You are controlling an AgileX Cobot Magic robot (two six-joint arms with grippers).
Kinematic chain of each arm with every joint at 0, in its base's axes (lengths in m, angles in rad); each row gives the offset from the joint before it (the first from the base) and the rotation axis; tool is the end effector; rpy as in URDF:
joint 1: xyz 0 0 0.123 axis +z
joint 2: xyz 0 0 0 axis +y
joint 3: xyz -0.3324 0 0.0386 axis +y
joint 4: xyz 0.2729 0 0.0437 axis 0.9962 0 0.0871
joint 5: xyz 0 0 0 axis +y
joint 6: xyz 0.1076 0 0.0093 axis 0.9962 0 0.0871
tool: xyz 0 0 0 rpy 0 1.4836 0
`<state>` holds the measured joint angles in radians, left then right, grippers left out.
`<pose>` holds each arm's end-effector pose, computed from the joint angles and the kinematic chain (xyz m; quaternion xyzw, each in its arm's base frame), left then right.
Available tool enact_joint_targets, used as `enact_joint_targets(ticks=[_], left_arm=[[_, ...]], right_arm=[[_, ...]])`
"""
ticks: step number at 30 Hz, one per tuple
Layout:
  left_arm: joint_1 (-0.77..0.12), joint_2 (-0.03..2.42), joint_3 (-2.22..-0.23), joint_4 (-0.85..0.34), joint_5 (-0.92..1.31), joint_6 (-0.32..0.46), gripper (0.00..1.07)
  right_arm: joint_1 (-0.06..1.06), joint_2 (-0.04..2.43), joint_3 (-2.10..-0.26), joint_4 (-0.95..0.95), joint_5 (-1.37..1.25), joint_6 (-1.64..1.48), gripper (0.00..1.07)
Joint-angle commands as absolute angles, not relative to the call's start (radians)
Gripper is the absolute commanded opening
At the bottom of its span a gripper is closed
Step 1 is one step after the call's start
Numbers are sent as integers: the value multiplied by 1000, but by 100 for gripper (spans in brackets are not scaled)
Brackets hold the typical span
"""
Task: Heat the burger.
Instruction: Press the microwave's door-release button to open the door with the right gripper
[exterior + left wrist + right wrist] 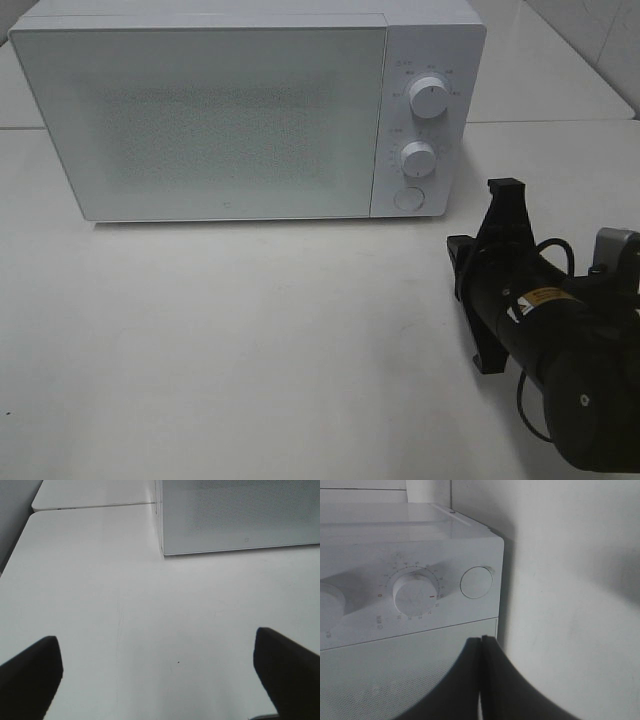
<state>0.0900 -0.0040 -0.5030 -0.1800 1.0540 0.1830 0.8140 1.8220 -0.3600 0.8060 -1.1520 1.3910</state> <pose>-0.0177 -0.0185 0.2842 0.0428 0.8451 -0.0175 0.5326 0.2362 0.1465 0.1390 0.5383 0.5900 0.4309 0.4201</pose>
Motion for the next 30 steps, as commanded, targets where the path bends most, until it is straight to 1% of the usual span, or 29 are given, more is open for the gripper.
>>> enact_joint_targets(ticks=[1,10,18,19,24,30], left_arm=[[94,-25,-501,-181,1043,180,98],[94,-25,-501,-181,1043,180,98],[94,-25,-501,-181,1043,180,98],[94,-25,-501,-181,1043,180,98],[94,-25,-501,-181,1043,180,98],[94,-25,-501,-181,1043,180,98]], right_arm=[[816,1835,-383,798,-1143,1398,0],[810,1917,-458,798,-1126,1401,0],[705,1934,-528,713,-1057,1403,0],[705,1934,-528,713,-1057,1403,0],[640,1941,-572,632,-997,1389,0],[615,1983,-618,597,-981,1395,0]])
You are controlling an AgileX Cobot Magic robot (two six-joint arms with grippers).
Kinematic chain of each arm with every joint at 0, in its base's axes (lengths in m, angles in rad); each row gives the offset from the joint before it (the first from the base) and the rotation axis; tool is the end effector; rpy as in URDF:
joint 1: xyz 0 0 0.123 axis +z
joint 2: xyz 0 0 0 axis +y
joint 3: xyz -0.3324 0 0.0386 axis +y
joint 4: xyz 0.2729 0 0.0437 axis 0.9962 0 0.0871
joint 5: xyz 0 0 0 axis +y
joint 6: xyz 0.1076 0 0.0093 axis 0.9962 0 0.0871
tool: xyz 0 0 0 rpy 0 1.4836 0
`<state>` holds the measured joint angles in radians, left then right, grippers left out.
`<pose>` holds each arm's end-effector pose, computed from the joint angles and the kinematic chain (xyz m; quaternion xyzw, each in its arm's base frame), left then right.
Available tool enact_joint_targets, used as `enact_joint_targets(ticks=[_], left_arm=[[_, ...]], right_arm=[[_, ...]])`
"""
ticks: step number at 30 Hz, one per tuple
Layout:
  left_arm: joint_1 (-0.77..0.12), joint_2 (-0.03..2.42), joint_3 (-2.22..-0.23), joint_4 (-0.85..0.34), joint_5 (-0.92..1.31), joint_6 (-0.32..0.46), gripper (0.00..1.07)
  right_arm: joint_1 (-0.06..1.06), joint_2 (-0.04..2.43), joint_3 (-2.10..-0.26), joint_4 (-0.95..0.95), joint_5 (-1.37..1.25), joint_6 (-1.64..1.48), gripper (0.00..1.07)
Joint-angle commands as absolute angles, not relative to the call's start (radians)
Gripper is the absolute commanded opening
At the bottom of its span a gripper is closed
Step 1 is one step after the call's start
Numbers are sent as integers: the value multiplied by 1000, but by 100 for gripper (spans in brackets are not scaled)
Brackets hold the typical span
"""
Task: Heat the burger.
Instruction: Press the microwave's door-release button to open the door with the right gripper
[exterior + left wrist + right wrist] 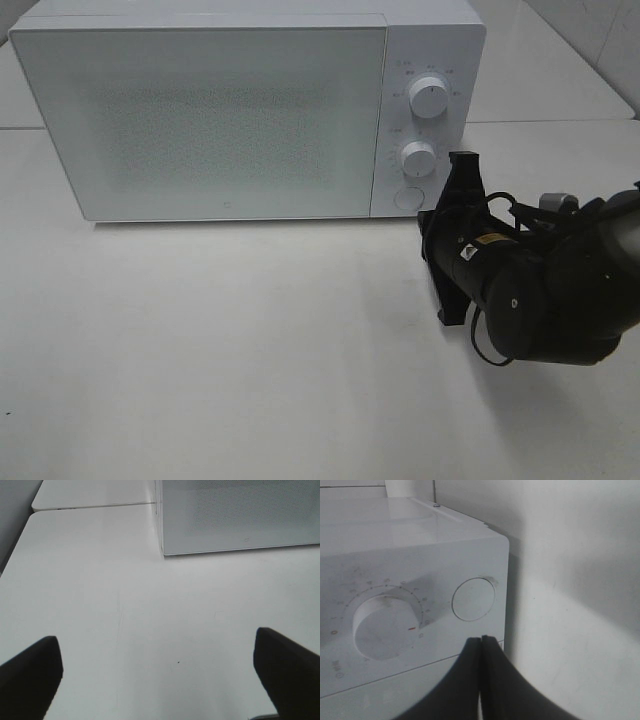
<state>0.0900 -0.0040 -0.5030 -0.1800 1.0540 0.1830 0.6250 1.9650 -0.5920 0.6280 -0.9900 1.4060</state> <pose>-0.0177 -0.0185 0.2842 0.0428 0.8451 -0.0175 0.5326 0.3120 0.1598 0.1197 0.5590 0.5964 0.4248 0.3890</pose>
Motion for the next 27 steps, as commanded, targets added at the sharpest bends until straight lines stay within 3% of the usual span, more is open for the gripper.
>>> enact_joint_targets(ticks=[1,27], left_arm=[[94,-25,-501,-181,1043,180,98],[94,-25,-501,-181,1043,180,98]], right_arm=[[609,1990,-626,591,-981,1396,0],[547,2125,-826,506,-926,1414,0]])
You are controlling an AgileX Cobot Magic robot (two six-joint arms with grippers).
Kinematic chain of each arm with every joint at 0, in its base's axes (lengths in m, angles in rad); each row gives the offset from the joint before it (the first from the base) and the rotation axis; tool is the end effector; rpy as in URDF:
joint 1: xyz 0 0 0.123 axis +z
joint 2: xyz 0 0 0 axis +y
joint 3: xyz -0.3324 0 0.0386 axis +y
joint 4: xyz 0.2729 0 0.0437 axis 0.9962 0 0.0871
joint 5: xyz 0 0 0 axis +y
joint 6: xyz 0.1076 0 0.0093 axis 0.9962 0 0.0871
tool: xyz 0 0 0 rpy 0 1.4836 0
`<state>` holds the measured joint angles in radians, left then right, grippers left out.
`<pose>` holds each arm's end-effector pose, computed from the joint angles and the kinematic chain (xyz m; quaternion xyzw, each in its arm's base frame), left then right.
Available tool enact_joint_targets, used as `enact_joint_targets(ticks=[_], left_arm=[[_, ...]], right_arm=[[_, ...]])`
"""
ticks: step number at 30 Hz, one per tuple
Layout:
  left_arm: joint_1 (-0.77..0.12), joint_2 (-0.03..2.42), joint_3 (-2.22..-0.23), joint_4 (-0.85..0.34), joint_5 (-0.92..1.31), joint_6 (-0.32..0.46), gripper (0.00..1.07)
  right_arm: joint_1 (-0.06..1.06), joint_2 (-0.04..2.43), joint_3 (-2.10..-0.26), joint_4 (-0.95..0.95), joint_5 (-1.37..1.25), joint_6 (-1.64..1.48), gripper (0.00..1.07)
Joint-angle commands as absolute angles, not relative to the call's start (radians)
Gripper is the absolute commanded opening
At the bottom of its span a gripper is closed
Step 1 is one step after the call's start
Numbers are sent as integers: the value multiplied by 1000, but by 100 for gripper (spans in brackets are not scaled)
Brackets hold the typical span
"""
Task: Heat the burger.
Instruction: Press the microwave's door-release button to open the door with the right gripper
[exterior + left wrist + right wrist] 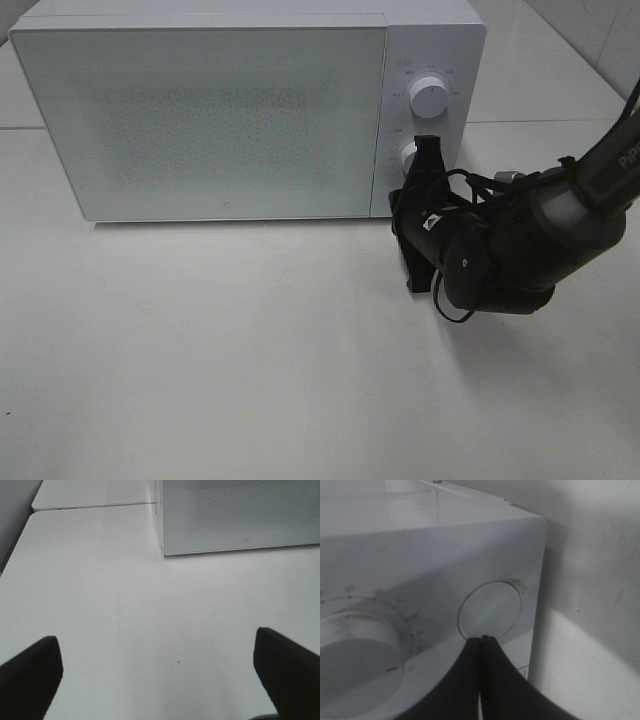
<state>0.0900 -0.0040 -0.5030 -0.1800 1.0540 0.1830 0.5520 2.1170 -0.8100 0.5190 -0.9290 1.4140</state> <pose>-0.0177 -0.0185 0.2842 0.0428 0.8451 -0.0175 0.5326 0.3731 0.1794 0.0999 0.5473 0.6016 0.4398 0.3809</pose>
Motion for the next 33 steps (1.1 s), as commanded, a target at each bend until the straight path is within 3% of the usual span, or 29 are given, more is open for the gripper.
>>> enact_joint_targets(ticks=[1,33], left_arm=[[94,-25,-501,-181,1043,180,98],[94,-25,-501,-181,1043,180,98]], right_arm=[[547,2125,-826,506,-926,1414,0],[502,2124,-833,500,-930,1418,0]])
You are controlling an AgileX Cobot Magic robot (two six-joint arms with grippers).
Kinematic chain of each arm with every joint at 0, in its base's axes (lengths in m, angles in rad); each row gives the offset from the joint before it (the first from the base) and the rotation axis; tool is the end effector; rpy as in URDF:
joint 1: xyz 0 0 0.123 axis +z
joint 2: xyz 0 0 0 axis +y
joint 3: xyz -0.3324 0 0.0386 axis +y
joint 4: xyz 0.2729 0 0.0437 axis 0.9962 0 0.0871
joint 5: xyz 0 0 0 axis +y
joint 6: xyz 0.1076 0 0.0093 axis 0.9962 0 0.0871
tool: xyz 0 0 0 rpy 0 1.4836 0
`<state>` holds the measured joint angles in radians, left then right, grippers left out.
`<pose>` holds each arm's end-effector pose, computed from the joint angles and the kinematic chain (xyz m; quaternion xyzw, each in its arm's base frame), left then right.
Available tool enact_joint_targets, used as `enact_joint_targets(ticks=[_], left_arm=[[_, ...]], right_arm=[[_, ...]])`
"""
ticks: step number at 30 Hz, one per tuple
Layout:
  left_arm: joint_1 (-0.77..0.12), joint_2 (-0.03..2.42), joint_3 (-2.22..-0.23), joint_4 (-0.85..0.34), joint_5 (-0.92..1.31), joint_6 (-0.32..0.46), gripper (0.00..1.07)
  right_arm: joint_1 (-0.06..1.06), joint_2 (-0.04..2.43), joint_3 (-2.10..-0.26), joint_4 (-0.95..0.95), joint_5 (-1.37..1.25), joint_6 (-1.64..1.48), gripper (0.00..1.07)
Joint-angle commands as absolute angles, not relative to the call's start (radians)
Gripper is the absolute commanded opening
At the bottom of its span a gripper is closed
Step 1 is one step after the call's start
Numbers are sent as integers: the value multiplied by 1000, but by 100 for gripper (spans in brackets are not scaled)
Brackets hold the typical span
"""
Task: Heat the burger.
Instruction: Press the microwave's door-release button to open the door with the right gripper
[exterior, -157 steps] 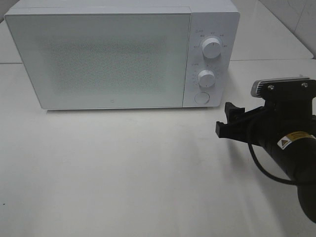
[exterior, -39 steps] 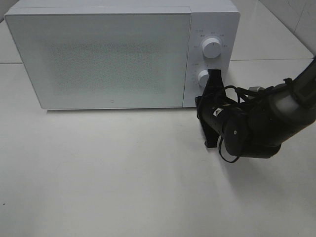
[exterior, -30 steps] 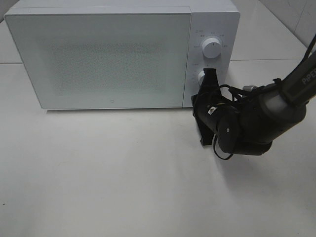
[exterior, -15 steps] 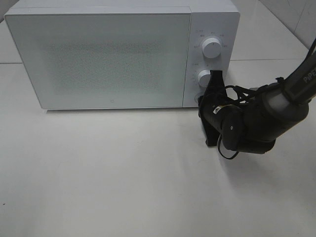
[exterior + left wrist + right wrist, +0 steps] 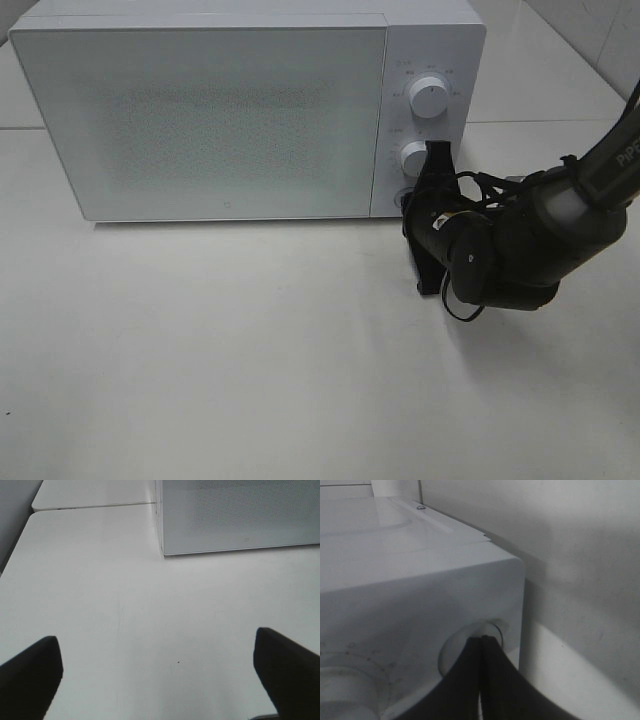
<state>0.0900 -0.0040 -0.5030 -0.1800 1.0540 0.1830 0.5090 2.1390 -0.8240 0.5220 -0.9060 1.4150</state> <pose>-0.0177 -0.0185 0.2842 0.0428 0.8451 -0.0175 0.5326 0.3826 0.1650 0.0914 0.5659 0.5962 0.4224 0.3819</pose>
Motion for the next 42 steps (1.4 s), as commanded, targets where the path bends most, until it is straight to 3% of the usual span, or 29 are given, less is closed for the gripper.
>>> enact_joint_targets(ticks=[1,20,34,42], left_arm=[[94,-25,-501,-181,1043,180,98],[94,-25,-501,-181,1043,180,98],[94,-25,-501,-181,1043,180,98],[94,-25,-501,-181,1043,180,98]], right_arm=[[502,2124,-834,500,-930,1418,0],[501,2132,-888,535,-944,1387,0],[500,2167,-1017,577,-1145,1311,0],[500,2164,-1025,576,-1094,1304,0]])
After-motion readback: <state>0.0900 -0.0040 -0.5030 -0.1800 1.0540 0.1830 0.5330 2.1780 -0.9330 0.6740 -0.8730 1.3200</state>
